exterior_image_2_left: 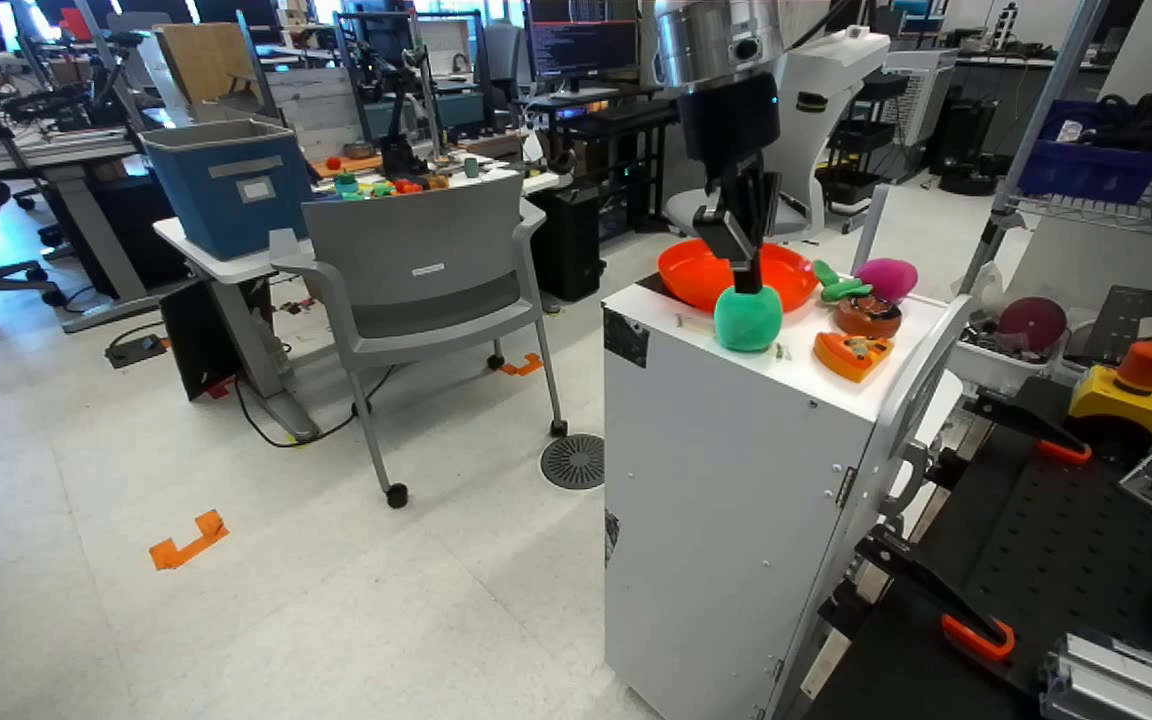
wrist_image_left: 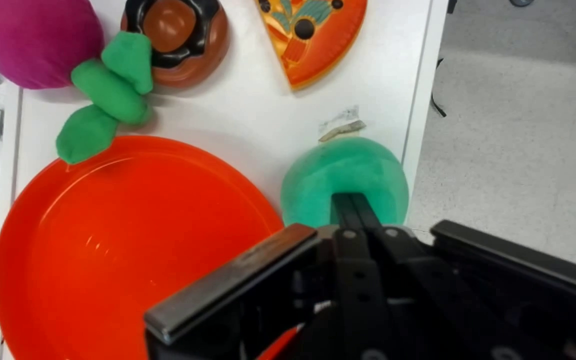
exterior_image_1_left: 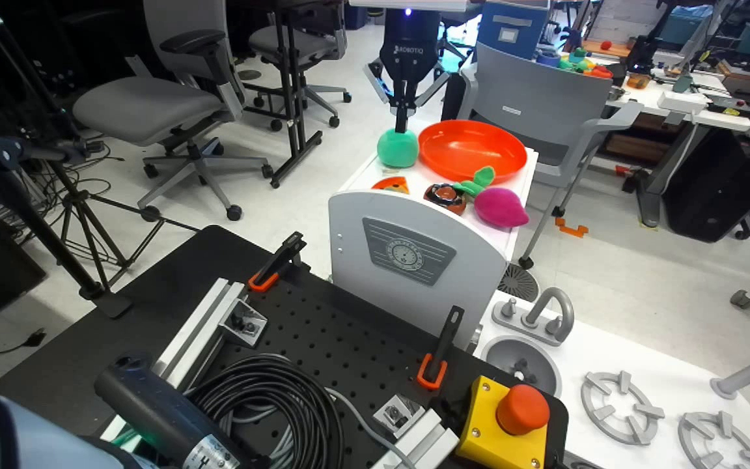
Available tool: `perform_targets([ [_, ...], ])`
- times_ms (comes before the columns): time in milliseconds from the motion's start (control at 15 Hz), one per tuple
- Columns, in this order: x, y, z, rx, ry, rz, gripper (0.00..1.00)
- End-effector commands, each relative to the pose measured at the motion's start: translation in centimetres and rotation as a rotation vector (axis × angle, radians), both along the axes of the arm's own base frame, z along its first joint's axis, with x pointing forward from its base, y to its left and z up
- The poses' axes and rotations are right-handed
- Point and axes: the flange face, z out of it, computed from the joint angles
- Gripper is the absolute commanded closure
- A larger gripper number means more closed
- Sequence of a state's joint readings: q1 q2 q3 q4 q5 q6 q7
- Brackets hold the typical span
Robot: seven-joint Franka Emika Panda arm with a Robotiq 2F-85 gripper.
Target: Put the green object on the orange plate
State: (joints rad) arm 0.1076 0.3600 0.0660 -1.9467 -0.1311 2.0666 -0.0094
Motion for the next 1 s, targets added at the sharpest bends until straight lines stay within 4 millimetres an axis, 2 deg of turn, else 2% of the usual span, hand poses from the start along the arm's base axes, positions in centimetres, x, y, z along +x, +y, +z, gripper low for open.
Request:
perform_targets([
  [0,0.29,0.23,-0.19,-0.016,-0.015,0.004,0.72],
  [133,0.28,0.22,-0.13,-0.016,-0.016,0.003,0.63],
  [667,0.14,0.09,-0.22,-0.027,-0.011,0.014,0.04],
  [733,0.07,0.10,-0.33,-0.029,0.000,0.021,0.01],
  [933,-0.07,0.10,-0.74,-0.037,0.027,0.027,0.00],
])
